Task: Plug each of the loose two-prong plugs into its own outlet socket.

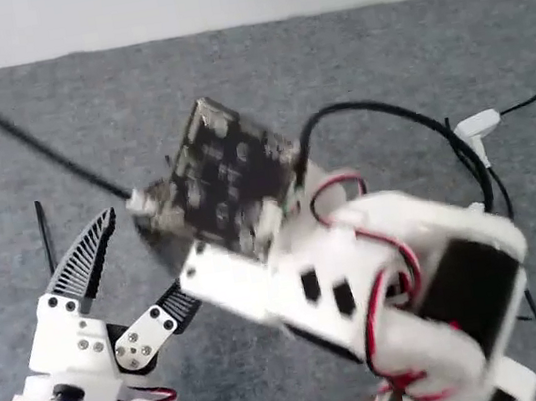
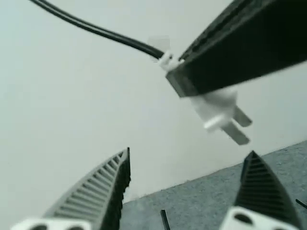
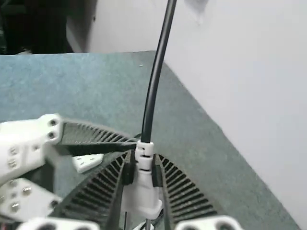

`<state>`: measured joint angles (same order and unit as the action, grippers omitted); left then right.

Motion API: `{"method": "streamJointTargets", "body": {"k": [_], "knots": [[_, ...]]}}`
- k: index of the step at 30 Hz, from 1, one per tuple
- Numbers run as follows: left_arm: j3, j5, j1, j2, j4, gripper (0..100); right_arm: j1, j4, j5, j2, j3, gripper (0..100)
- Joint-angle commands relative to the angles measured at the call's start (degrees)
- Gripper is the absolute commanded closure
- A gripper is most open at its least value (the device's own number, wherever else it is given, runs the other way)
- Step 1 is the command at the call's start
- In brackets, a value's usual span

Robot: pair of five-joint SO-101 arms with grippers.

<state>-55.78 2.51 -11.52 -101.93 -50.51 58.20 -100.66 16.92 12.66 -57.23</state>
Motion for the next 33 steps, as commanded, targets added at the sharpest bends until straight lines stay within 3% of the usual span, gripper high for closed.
{"method": "streamJointTargets", "body": {"k": [1, 8, 14, 27, 33], "knots": [[-0.22, 0.44, 0.26, 1.14, 1.76, 65, 3.03, -1.45, -0.70, 5.32, 4.75, 99.0], [2.15, -1.85, -0.26, 0.79, -2.90, 65, 2.07, 1.89, -0.53, 6.55, 10.55, 99.0], [6.20, -2.64, -0.26, 0.79, -8.88, 65, 2.07, 1.98, 4.40, 7.25, 10.73, 99.0], [8.84, 0.35, -5.10, 0.79, -9.85, 65, 2.24, 8.22, 6.86, 6.20, 11.43, 99.0], [8.92, 0.18, -4.75, 0.70, -10.11, 65, 2.24, 7.25, 4.40, 6.11, 11.69, 99.0]]}}
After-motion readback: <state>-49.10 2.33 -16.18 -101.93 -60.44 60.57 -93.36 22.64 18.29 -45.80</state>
